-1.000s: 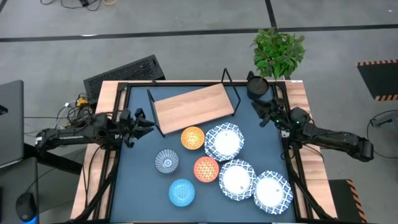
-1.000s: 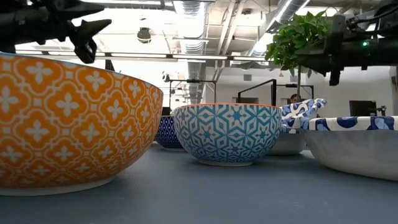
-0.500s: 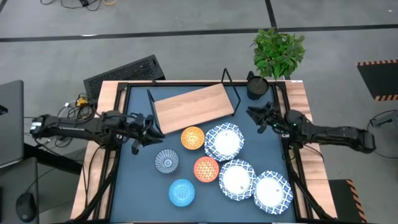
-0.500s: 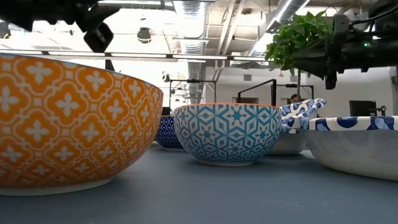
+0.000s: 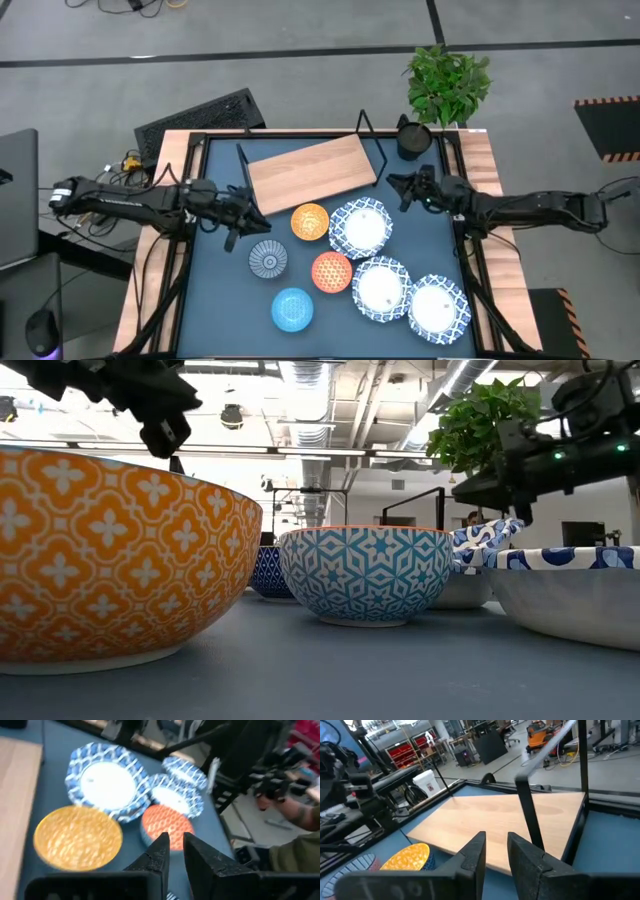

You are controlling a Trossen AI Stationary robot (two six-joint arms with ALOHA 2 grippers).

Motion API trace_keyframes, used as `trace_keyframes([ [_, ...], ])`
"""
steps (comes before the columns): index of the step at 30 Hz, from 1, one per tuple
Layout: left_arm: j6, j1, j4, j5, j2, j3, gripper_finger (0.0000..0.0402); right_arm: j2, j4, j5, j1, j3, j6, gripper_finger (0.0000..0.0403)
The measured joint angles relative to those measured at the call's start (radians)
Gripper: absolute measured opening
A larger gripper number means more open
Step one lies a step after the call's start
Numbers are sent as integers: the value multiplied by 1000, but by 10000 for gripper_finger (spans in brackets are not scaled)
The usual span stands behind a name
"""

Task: Place and stack bowls onto a shelf
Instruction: Put the white patterned bowl on the shelf

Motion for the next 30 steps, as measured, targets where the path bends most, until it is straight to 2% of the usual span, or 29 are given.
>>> trace_keyframes([
  [5,7,0,-42,-59,16,2,4,100,-1,0,-39,64,-31,102],
  [18,57,2,-274,-358,8,-1,1,388,-1,-6,-86,201,-32,102],
  [23,75,2,-274,-379,8,-1,1,474,-5,-7,-86,255,-66,102],
  [27,76,2,-260,-392,8,-1,1,496,-5,-27,-78,301,-83,102],
  [30,76,2,-207,-342,8,-1,1,485,-10,-80,-68,339,-105,102],
])
